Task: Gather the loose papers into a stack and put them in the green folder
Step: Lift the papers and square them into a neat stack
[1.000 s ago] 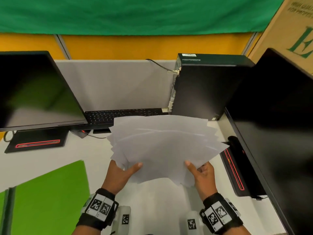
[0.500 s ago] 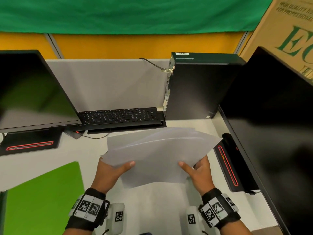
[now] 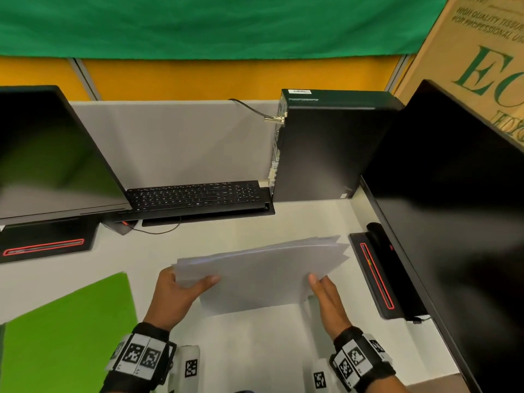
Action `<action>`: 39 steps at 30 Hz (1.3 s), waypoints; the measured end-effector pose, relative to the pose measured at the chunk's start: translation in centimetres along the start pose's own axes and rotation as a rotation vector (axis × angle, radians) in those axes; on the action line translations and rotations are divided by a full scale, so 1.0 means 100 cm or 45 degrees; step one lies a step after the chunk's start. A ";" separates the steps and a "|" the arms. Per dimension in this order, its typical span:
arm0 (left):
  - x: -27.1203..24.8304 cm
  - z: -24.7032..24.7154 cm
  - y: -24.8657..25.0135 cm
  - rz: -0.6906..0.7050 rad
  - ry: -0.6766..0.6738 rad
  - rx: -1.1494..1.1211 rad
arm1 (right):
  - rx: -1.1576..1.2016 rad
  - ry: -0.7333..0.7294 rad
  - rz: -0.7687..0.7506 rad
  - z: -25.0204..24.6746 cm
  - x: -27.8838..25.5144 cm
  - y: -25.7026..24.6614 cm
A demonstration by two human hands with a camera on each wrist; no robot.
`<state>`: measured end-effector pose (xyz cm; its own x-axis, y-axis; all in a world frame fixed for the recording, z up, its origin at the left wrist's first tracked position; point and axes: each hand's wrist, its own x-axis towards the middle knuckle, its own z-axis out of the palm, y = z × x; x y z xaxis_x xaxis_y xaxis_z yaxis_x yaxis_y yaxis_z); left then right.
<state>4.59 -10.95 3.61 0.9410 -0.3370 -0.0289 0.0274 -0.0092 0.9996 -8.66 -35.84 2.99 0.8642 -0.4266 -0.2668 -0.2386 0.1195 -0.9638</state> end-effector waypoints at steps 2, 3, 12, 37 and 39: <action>0.002 -0.002 0.003 -0.016 -0.017 0.012 | -0.137 0.014 -0.003 -0.011 -0.001 -0.002; 0.002 -0.002 0.003 -0.022 -0.020 0.015 | -0.233 0.060 -0.082 -0.020 0.001 -0.003; 0.006 -0.006 0.001 -0.046 -0.048 0.089 | -1.159 0.100 -0.709 -0.063 0.009 -0.065; 0.010 0.006 0.000 -0.029 -0.081 -0.124 | -1.143 -0.026 -0.317 -0.083 0.013 -0.010; 0.010 0.006 -0.001 -0.032 -0.082 -0.136 | -1.230 -0.008 -0.472 -0.076 0.011 -0.028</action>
<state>5.28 -11.88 3.49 0.9161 -0.3979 -0.0504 0.0897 0.0807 0.9927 -10.41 -43.49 5.35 0.9575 -0.2850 0.0446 -0.2083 -0.7901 -0.5765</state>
